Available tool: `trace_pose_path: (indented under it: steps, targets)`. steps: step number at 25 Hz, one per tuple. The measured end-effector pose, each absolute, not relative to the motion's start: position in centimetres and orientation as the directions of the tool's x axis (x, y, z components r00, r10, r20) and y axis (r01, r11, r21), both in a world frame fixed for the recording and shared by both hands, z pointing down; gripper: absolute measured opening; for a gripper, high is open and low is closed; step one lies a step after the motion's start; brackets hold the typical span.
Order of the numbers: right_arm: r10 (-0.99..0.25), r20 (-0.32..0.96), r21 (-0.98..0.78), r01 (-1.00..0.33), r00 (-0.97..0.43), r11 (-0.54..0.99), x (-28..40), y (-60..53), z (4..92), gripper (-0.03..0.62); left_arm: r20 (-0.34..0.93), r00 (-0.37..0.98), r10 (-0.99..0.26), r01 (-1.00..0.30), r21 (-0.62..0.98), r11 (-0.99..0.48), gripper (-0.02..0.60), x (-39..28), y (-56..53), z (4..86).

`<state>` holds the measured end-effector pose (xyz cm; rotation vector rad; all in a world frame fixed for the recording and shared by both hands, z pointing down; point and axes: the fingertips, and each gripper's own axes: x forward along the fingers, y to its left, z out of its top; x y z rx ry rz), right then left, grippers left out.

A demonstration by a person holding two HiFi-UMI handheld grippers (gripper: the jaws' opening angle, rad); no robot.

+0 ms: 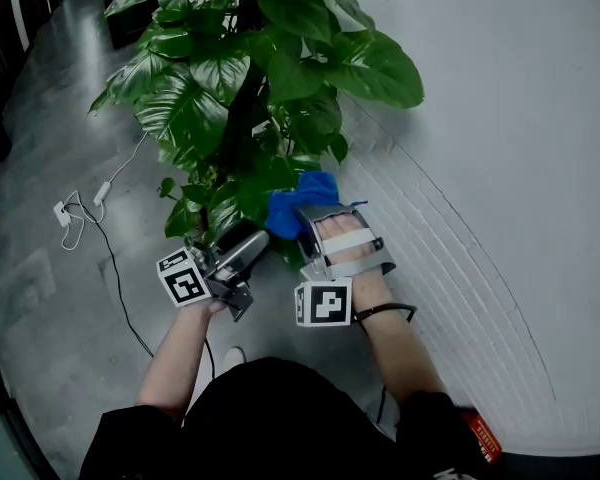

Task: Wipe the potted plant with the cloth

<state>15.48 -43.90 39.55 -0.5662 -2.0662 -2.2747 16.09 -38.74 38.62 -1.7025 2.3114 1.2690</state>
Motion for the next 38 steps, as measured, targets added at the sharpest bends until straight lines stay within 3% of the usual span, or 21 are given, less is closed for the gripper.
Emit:
trace_pose_path:
  steps: [17, 38]
  targets:
    - [0.224, 0.321, 0.947, 0.312, -0.92, -0.075, 19.1, -45.6, 43.0, 0.106, -0.491, -0.428, -0.759, -0.77, 0.638, 0.022, 0.275, 16.7, -39.7, 38.2]
    - [0.182, 0.379, 0.925, 0.377, -0.907, -0.044, 22.1, -47.6, 47.0, 0.106, -0.486, -0.438, -0.756, -0.777, 0.628, 0.046, 0.275, 17.0, -39.5, 38.0]
